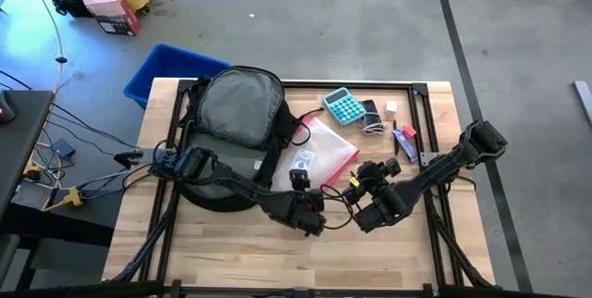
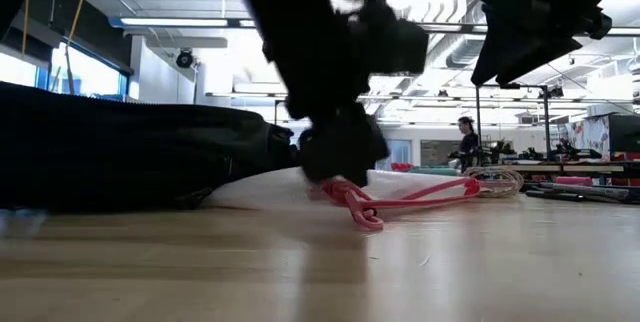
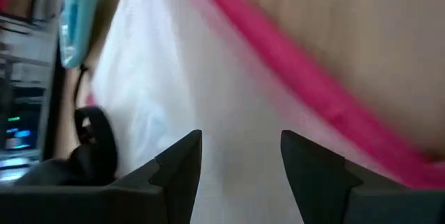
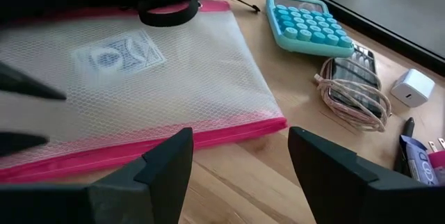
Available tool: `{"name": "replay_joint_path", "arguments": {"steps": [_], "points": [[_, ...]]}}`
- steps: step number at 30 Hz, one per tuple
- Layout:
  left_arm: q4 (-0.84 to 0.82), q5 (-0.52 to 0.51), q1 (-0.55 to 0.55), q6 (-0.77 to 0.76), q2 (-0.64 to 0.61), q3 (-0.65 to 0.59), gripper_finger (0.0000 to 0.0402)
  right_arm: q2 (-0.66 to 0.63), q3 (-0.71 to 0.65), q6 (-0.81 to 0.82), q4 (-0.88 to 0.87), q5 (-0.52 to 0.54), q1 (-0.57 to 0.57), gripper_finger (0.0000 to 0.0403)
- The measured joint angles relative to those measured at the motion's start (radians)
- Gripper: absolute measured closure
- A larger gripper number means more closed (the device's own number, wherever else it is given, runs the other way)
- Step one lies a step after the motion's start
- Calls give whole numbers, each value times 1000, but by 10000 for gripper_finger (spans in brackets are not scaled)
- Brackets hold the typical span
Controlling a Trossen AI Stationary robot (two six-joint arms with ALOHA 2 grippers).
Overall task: Unpack backpack
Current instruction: Prepare the pink zip bag
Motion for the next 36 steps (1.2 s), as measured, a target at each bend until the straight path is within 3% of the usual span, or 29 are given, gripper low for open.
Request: {"name": "replay_joint_path", "arguments": {"steps": [5,9,14,21,25,31,36], "points": [[-11,111,-35,-21,-4,85,227,0,0,0,0,0,0,181],[-10,197,-55,35,3,83,227,0,0,0,0,0,0,181],[-138,142,-59,30,55,80,227,0,0,0,0,0,0,181],[-324,55,-33,-120,70,82,234,0,0,0,0,0,0,181],[-462,12,-32,-199,67,99,275,0,0,0,0,0,0,181],[-545,-20,-42,-252,67,117,385,0,0,0,1,0,0,181],[-532,-21,-49,-252,67,118,391,0,0,0,3,0,0,181]]}}
